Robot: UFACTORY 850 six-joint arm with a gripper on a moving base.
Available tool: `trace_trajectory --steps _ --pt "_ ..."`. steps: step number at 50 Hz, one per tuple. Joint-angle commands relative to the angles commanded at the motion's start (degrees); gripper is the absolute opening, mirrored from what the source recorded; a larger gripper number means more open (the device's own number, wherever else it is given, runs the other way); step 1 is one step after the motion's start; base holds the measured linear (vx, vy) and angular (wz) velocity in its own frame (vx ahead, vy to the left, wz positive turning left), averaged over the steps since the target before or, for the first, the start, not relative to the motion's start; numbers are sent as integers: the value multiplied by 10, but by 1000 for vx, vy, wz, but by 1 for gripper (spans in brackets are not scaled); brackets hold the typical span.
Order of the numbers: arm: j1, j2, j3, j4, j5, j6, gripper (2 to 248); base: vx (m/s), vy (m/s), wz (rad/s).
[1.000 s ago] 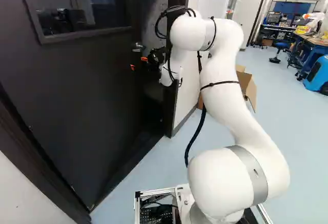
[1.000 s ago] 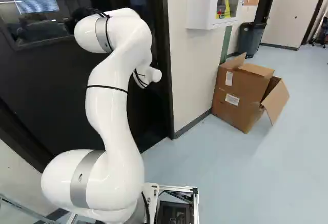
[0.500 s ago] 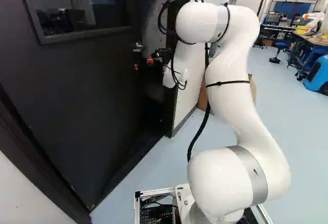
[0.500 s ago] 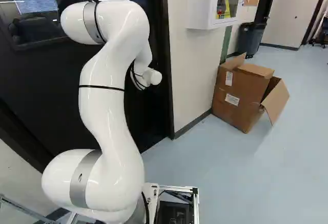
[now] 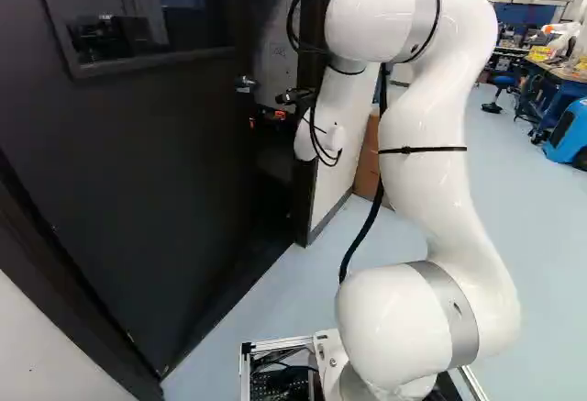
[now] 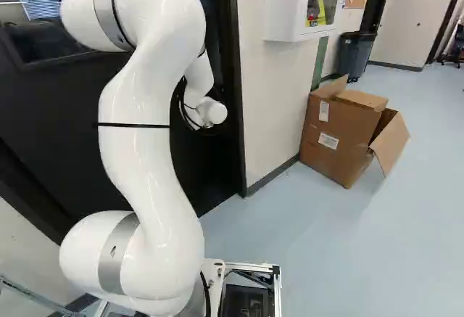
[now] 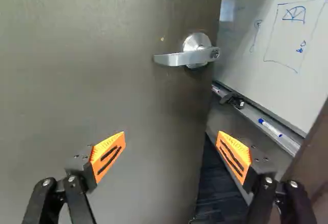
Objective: Open the door and move inside
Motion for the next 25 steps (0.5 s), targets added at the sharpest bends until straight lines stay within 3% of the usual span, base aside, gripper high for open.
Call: trace_trajectory --steps 25 --pt "-7 67 88 75 -48 0 247 0 0 0"
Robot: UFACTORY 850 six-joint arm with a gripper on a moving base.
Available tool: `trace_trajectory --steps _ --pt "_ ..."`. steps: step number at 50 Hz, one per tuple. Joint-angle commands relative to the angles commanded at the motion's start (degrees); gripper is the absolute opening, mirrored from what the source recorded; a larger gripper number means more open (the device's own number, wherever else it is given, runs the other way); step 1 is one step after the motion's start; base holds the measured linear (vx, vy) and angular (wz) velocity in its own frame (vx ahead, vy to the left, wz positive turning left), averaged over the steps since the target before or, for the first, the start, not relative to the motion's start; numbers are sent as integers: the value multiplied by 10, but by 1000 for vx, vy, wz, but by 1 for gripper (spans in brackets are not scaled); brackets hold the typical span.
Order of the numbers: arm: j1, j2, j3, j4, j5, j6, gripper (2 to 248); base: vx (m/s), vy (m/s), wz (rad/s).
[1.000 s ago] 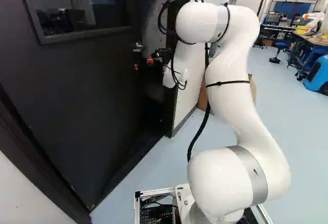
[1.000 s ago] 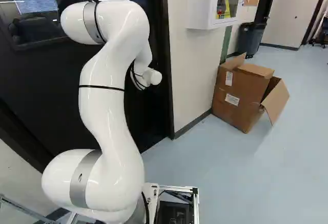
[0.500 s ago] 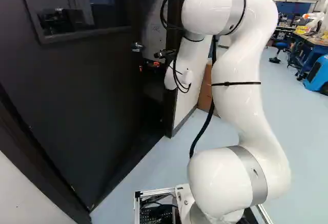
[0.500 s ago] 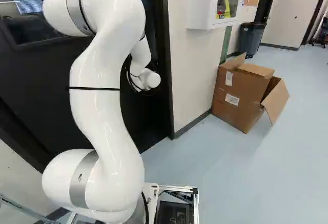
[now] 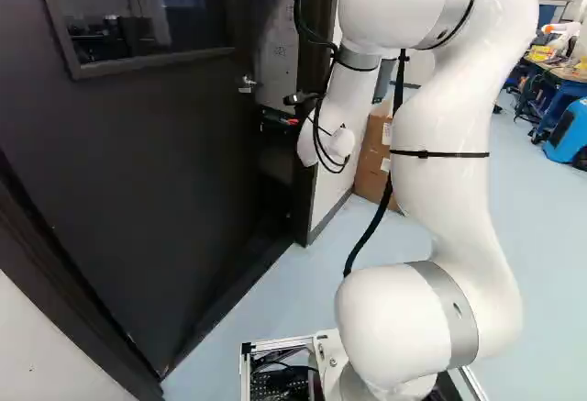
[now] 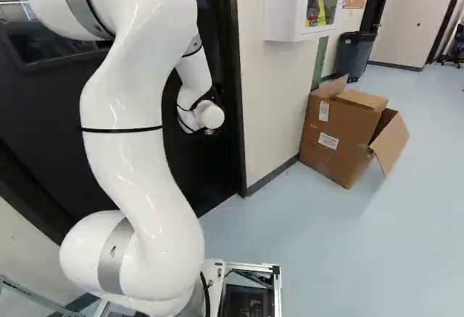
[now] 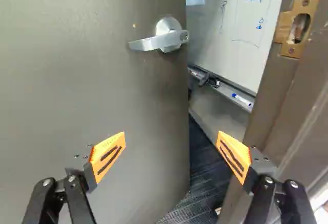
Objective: Open the door and move inside
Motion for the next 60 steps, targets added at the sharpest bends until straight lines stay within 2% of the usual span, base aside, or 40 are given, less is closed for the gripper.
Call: trace_trajectory --steps 12,17,35,60 --pt "0 31 39 16 -6 0 247 0 0 0" --pt "0 44 55 21 -7 -14 247 0 0 0" --pt "0 91 112 39 -7 -115 247 0 0 0" --pt "0 159 190 92 -7 -262 247 0 0 0"
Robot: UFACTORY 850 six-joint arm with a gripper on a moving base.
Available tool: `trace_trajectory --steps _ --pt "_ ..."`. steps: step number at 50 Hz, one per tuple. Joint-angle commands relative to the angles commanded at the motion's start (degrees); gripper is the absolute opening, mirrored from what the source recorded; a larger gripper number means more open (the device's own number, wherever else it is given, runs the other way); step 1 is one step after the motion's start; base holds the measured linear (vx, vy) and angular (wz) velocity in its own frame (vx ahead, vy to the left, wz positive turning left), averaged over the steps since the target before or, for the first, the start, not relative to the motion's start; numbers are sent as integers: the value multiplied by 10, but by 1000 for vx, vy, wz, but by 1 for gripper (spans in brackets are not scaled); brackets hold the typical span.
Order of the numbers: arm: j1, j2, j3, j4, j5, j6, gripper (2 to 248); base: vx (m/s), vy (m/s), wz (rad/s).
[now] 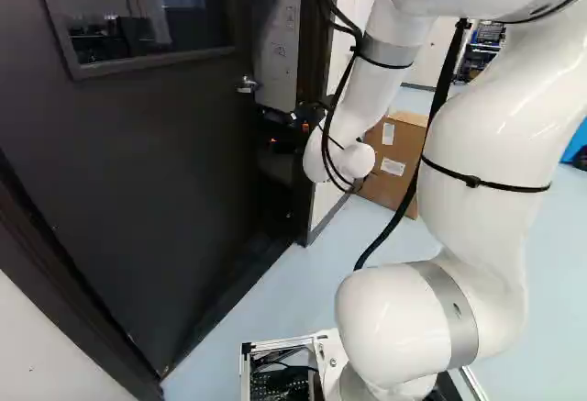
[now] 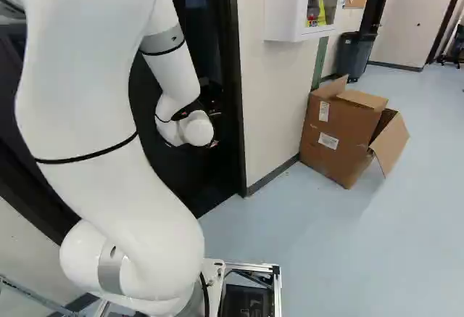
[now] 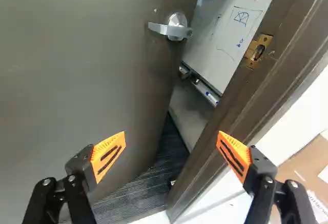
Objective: Open the door and move inside
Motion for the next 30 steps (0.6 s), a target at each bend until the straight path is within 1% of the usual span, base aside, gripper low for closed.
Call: trace_trajectory --steps 6,14,30 --pt "1 16 18 14 0 -11 247 0 0 0" --pt "4 38 41 31 0 -14 247 0 0 0" --pt "8 65 69 36 0 -15 247 0 0 0"
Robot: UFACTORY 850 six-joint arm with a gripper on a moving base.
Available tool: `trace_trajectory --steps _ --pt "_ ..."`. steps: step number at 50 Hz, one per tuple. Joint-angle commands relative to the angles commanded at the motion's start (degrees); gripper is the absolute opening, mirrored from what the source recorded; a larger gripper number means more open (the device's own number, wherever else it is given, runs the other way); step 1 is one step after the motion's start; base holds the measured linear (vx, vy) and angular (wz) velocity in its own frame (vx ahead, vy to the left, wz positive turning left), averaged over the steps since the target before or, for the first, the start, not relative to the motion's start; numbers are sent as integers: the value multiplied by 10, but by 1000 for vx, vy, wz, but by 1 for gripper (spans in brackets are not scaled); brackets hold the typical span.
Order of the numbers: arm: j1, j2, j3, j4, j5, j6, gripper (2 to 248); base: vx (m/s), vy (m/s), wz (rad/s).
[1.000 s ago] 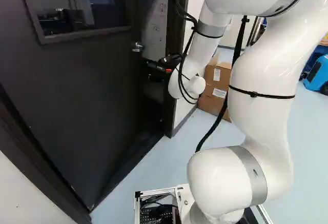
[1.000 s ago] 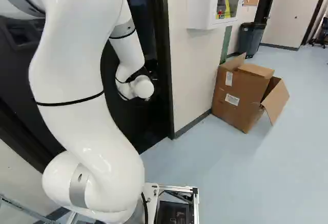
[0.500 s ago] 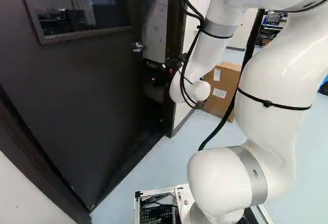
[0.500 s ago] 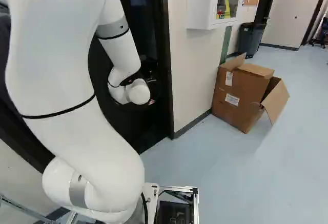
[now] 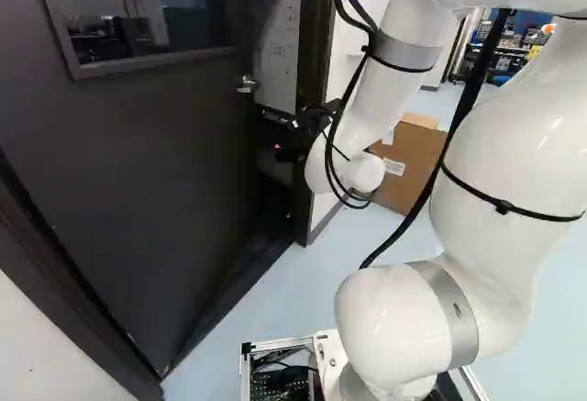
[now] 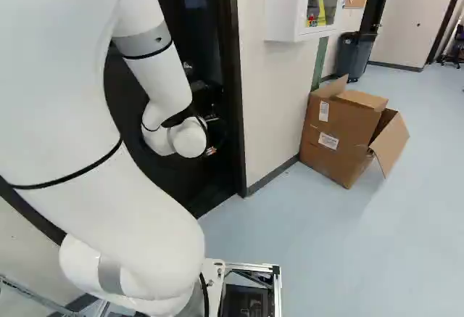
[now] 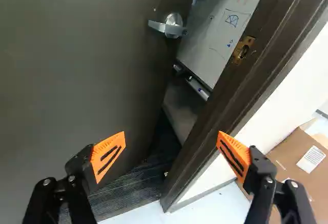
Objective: Open the door and move inside
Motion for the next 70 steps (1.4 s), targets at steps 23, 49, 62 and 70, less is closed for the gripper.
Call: trace_trajectory --steps 23,49,62,70 --pt "7 4 4 -1 0 0 247 0 0 0" --pt "10 3 3 -5 0 0 247 0 0 0" --pt "10 3 3 -5 0 0 247 31 2 -1" --pt "10 3 3 -5 0 0 247 80 3 -9"
